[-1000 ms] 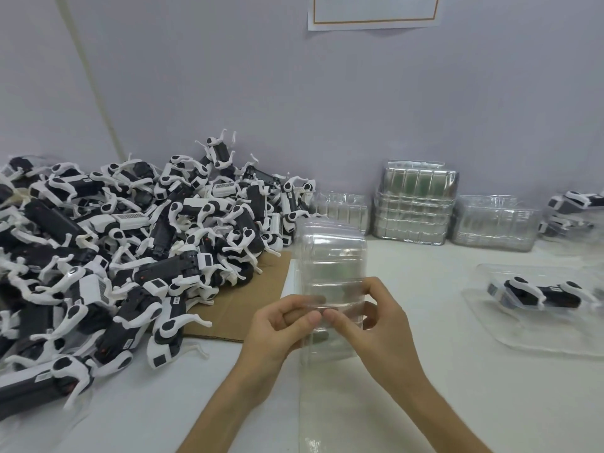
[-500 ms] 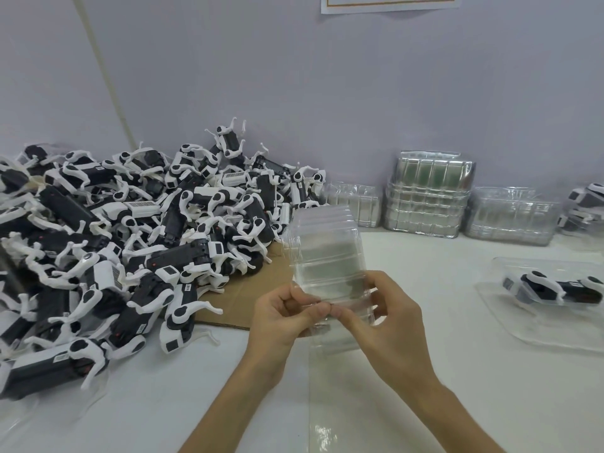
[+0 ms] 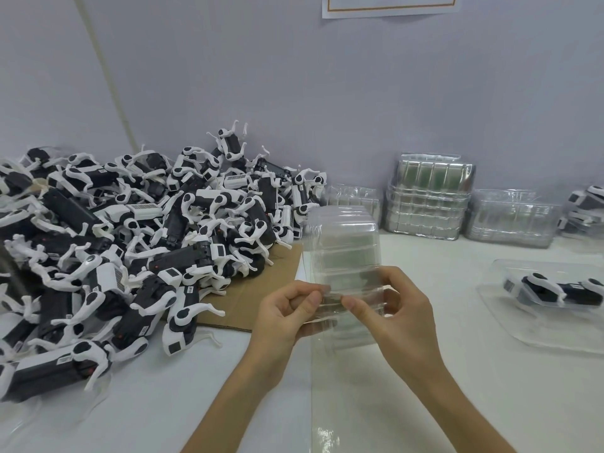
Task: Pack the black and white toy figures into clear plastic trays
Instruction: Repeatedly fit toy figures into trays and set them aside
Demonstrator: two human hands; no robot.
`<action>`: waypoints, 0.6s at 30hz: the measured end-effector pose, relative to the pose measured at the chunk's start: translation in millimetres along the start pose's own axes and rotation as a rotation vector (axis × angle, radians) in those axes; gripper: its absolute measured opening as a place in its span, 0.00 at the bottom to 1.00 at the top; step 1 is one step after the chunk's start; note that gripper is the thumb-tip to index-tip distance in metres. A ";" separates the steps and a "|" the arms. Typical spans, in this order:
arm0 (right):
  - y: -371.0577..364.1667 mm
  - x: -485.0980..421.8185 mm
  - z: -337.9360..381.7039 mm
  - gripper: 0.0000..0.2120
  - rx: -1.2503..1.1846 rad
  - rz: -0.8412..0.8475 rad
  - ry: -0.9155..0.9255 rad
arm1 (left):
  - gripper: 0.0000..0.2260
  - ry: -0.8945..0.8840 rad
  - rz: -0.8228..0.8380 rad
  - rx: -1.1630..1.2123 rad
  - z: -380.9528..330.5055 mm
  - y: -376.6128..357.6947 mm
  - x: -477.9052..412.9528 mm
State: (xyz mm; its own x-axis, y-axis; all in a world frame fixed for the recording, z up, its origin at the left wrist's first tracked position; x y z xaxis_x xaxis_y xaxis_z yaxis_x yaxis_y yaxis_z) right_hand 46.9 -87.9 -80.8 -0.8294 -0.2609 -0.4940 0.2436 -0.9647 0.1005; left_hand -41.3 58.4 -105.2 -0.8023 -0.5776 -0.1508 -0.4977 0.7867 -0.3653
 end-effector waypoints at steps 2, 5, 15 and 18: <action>-0.2 0.0 0.2 0.16 -0.007 0.004 -0.005 | 0.10 -0.006 -0.004 -0.008 -0.5 -0.2 0.0; -0.3 -0.2 1.8 0.16 -0.022 0.007 -0.013 | 0.09 -0.016 -0.017 -0.007 -1.4 -0.2 -0.1; 13.2 -11.0 -1.9 0.16 -0.102 -0.055 -0.049 | 0.08 -0.014 -0.072 0.060 -1.8 10.0 -5.4; 21.4 -16.8 -7.5 0.15 -0.169 -0.078 -0.111 | 0.09 0.001 -0.134 0.091 -1.4 19.8 -9.0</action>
State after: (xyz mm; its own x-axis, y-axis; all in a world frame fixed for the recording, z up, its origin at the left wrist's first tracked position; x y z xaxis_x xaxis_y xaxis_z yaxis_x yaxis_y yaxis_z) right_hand 69.8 -103.9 -76.9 -0.8969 -0.1976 -0.3956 0.2499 -0.9645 -0.0849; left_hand -44.3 79.5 -109.8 -0.7311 -0.6757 -0.0947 -0.5683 0.6799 -0.4634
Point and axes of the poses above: each hand's wrist, its own x-axis away from the middle knuckle, its own y-axis out of the back of the hand, z = x × y, the point moved 7 cm from there along -x, towards the middle knuckle, and after that the axes turned 9 degrees about -z, right-handed, at the moved point
